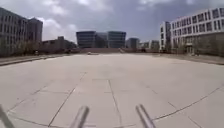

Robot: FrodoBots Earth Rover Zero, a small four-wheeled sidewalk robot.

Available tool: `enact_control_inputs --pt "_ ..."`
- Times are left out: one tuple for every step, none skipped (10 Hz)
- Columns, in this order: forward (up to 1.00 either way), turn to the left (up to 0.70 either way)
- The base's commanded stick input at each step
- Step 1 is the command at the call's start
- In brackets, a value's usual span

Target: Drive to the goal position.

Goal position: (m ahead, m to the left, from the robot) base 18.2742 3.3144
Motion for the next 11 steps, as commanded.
enact_control_inputs --pt "1.00 0.02" --pt "1.00 0.02" --pt "1.00 0.02" --pt "1.00 0.02" --pt "1.00 0.02" --pt "1.00 0.02" --pt "1.00 0.02" --pt "1.00 0.02" --pt "1.00 0.02" --pt "1.00 0.02" --pt "1.00 0.02"
